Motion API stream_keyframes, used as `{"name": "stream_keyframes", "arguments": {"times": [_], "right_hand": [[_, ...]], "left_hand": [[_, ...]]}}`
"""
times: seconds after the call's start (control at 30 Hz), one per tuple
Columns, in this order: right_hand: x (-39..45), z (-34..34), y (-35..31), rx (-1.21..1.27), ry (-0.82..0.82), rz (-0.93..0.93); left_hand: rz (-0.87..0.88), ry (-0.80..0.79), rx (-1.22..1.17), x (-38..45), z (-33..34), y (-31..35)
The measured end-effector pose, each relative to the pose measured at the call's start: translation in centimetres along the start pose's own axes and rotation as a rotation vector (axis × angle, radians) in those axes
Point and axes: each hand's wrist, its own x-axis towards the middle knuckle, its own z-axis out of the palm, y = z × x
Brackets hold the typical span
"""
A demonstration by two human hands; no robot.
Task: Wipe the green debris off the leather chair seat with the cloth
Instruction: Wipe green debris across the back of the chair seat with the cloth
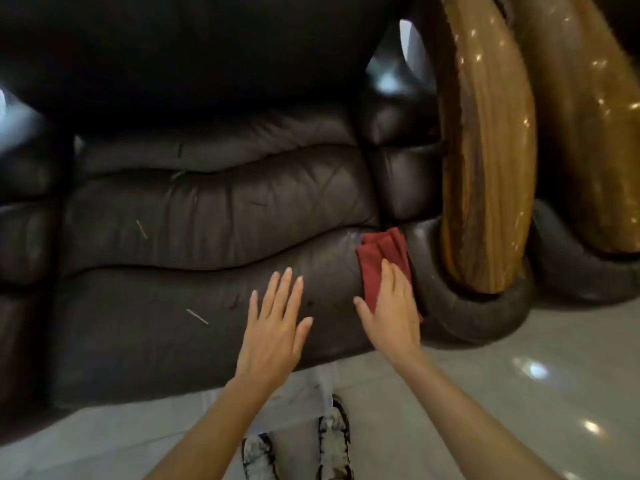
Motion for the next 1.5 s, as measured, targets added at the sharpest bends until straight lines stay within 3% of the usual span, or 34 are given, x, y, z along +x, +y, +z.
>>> {"name": "stream_keyframes", "arguments": {"times": [0.27, 0.6, 0.87, 1.0, 1.17, 1.23, 1.4, 1.5], "right_hand": [[2.9, 5.1, 2.1, -0.209, 0.071, 0.034], [5.5, 3.0, 1.6, -0.265, 0.061, 0.032], [5.4, 3.8, -1.4, -0.215, 0.092, 0.075], [4.6, 4.8, -4.0, -0.206, 0.048, -0.016], [3.6, 5.8, -8.4, -0.108, -0.129, -0.373], [4.0, 5.7, -8.7, -0.129, -0.118, -0.458], [4.7, 6.9, -6.7, -0.331, -0.312, -0.406], [4.4, 8.1, -6.6, -0.295, -0.293, -0.419]], "left_hand": [[-0.023, -0.056, -0.006, 2.0, 6.6, -1.3], [-0.001, -0.073, -0.092, 3.6, 6.1, -2.7], [-0.009, -0.014, -0.33, 4.5, 5.9, -5.0], [-0.028, 0.013, -0.327, 4.4, 5.5, -6.3], [-0.032, -0.005, -0.342, 4.4, 5.1, -7.8], [-0.05, 0.028, -0.347, 4.4, 4.3, -8.5], [-0.099, 0.136, -0.273, 4.5, 2.5, -12.2], [-0.199, 0.167, -0.23, 4.1, 2.6, -15.8]]}}
